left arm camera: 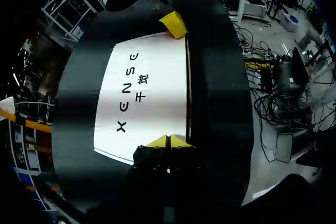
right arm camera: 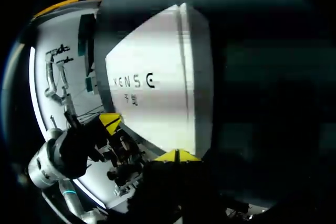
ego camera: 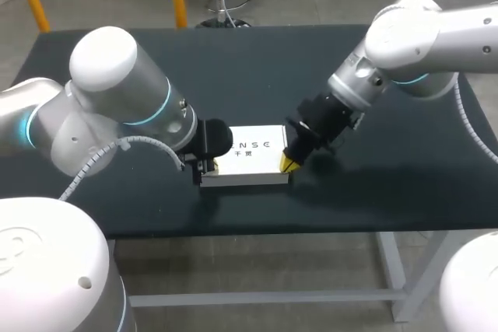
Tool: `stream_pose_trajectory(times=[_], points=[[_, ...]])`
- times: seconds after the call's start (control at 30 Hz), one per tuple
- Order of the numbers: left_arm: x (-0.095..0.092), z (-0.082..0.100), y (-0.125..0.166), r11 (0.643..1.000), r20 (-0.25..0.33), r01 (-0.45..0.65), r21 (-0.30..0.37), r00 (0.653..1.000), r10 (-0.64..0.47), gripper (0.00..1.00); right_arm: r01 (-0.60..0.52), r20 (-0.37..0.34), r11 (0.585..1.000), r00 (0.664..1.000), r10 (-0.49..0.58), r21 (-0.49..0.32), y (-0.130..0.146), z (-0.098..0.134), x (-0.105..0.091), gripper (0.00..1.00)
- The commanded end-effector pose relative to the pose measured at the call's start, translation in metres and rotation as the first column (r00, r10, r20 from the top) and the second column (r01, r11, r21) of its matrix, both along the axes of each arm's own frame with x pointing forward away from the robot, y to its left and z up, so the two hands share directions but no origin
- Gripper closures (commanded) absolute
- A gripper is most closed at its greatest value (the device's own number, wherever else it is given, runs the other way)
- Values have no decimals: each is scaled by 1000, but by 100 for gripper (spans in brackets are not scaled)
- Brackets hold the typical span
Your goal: Assemble the packaging by folding the flat box into shape, placing the metal phone stand inside, and closing the box properly
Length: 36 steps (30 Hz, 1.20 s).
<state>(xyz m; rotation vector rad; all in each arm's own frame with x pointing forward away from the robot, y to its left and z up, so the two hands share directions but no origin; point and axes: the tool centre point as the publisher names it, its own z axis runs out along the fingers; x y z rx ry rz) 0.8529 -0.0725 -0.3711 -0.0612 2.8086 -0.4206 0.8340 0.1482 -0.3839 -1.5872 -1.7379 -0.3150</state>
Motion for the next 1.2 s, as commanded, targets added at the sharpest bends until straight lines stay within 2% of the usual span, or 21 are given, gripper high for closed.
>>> stream_pose_trajectory(times=[0.03,0.07,0.1,0.13,0.17,0.2,0.23,0.3,0.4,0.43,0.47,0.5,0.63,0.77,0.83,1.2], points=[[-13,16,-2,1000,52,-9,16,999,8,100,-9,29,1000,1000,8,29,-8,8,0,100],[-17,23,-4,1000,70,-9,21,998,7,100,-13,52,999,999,11,42,-10,16,-3,100],[-20,29,-6,1000,80,-11,24,997,9,92,-14,71,999,997,10,49,-12,22,-5,100],[-22,32,-7,1000,86,-12,26,996,9,74,-14,83,998,996,9,55,-13,26,-7,100],[-25,38,-10,999,94,-15,32,996,12,51,-11,108,998,994,4,68,-17,34,-8,100],[-27,43,-12,999,95,-19,33,995,16,23,-10,130,997,992,0,79,-21,41,-9,100],[-29,47,-14,999,96,-22,34,995,18,0,-8,153,996,988,-6,87,-24,47,-11,100],[-35,53,-18,998,92,-49,44,995,45,0,-6,212,995,977,-16,102,-31,58,-16,100],[-42,60,-22,994,61,-95,49,994,92,0,-5,302,993,953,-31,116,-42,72,-22,69],[-46,64,-25,991,35,-125,47,992,124,0,-2,344,992,938,-41,124,-49,78,-23,51],[-49,66,-26,988,18,-148,49,989,147,0,-10,376,991,926,-40,132,-54,82,-25,20],[-53,67,-27,983,-2,-176,50,984,176,0,-19,405,990,913,-39,139,-60,85,-26,0],[-72,71,-34,970,-54,-233,73,970,237,0,-94,548,985,837,-1,146,-83,95,-31,0],[-89,72,-38,953,-132,-295,71,944,302,0,-180,686,978,725,57,108,-107,102,-34,0],[-98,71,-41,924,-122,-356,141,920,373,0,-243,735,969,666,131,47,-120,105,-33,0],[-98,71,-41,924,-122,-356,141,920,373,0,-243,735,969,666,131,47,-120,105,-33,0]])
